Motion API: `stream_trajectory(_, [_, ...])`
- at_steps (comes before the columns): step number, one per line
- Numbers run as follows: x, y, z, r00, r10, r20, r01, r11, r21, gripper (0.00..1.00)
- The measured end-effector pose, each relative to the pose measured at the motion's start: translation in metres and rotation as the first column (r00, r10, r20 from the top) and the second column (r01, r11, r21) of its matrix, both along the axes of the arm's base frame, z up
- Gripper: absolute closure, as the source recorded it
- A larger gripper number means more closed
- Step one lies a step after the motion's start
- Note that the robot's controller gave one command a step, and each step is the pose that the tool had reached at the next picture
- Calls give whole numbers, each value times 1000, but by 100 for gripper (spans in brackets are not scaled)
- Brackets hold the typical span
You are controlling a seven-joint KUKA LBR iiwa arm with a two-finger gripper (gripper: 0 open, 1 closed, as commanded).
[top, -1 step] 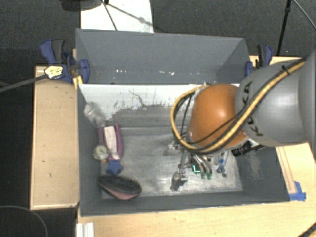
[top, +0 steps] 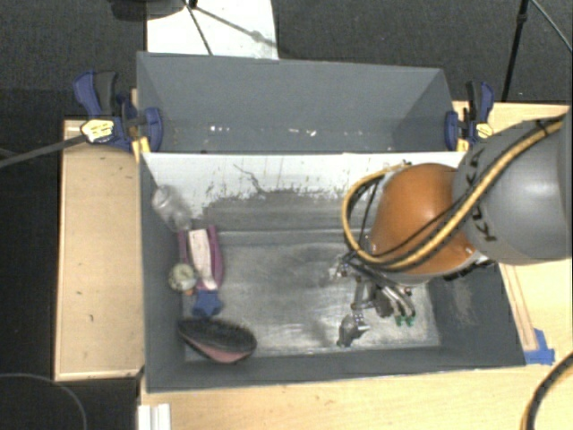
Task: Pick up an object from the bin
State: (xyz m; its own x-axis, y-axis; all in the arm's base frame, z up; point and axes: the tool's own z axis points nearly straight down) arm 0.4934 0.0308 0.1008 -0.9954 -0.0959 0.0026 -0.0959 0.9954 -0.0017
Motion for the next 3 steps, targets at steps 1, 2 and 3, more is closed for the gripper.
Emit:
stream_trajectory(1, [-5,1,-29,999,39,12,-39,999,3,0])
stream_trajectory(2, [-8,42,-28,987,160,17,-160,987,2,0])
stream_trajectory(3, [-13,-6,14,996,84,9,-84,996,1,0])
